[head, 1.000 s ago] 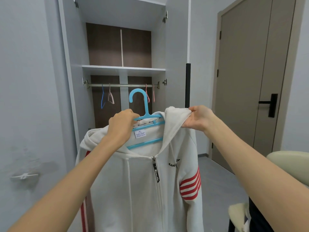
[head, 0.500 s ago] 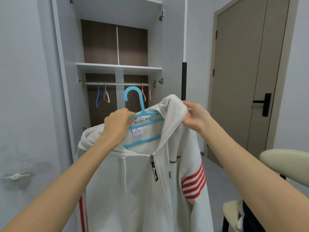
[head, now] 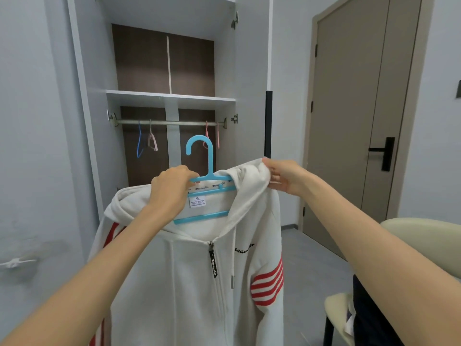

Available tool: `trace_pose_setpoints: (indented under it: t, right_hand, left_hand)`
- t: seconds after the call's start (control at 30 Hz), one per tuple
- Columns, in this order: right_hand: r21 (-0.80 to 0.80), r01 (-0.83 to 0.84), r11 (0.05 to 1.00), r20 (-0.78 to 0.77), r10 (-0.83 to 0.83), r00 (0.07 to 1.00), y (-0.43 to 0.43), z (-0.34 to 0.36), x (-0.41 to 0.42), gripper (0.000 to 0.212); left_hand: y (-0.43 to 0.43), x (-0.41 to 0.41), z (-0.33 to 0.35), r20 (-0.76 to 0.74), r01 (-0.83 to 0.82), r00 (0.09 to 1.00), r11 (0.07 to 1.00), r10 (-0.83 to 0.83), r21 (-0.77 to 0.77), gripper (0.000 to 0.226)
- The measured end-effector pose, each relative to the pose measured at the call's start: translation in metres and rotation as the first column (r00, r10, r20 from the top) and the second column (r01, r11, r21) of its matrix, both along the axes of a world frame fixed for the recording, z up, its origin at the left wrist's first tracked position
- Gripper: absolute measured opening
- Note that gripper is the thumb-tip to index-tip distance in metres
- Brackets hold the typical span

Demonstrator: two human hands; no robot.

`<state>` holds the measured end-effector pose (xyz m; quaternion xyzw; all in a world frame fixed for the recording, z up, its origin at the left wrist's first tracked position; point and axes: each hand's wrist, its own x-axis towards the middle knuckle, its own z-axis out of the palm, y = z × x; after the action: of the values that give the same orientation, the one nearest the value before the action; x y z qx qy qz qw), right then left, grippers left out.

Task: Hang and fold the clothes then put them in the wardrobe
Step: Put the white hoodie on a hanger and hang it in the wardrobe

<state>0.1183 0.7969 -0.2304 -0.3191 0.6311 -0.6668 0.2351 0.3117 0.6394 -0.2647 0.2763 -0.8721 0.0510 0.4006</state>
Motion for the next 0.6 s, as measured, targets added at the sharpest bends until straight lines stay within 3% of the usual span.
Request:
trace_pose_setpoints:
  t: [0.1,0.17,0.23,0.27,0.33,0.43,0.5,0.6]
  right_hand:
    - [-0.255,-0.086,0.963,0.304,0.165,0.938,-0.002,0.007,0.003,0.019]
    - [-0.269,0.001,0.963,0.326,0.09,0.941,-0.008,-0.001,0.003,0.018]
    - [-0.112,0.213,0.971,0.035,-0.21,0.977,-0.013,-0.018,0.0,0.015]
    - [-0.075,0.32,0.944,-0.173,-0.328,0.929,-0.015,-0.028,-0.002,0.015]
    - [-0.076,0.431,0.899,-0.461,-0.415,0.785,-0.019,-0.042,-0.004,0.019]
    - [-0.118,0.568,0.815,-0.723,-0.462,0.513,-0.021,-0.048,-0.005,0.015]
    - [-0.265,0.536,0.801,-0.773,-0.509,0.379,-0.021,-0.042,-0.003,0.011]
    - [-0.339,0.309,0.888,-0.852,-0.43,0.299,-0.024,-0.033,0.013,0.017]
  left_hand:
    - [-0.002,0.001,-0.003,0.001,0.022,1.0,1.0,-0.022,0.003,0.038]
    - [-0.004,0.003,-0.004,-0.034,0.021,0.999,1.0,-0.021,0.017,0.038]
    - [-0.007,0.006,-0.005,-0.076,0.019,0.997,0.999,-0.016,0.029,0.036]
    - [-0.008,0.006,-0.006,-0.088,0.021,0.996,0.999,-0.018,0.033,0.035]
    - [-0.008,0.006,-0.008,-0.089,0.027,0.996,0.999,-0.024,0.032,0.034]
    - [-0.007,0.005,-0.011,-0.091,0.041,0.995,0.999,-0.038,0.032,0.033]
    - [-0.006,0.004,-0.011,-0.101,0.05,0.994,0.998,-0.046,0.04,0.033]
    - [-0.003,0.002,-0.006,-0.119,0.077,0.99,0.996,-0.072,0.036,0.031]
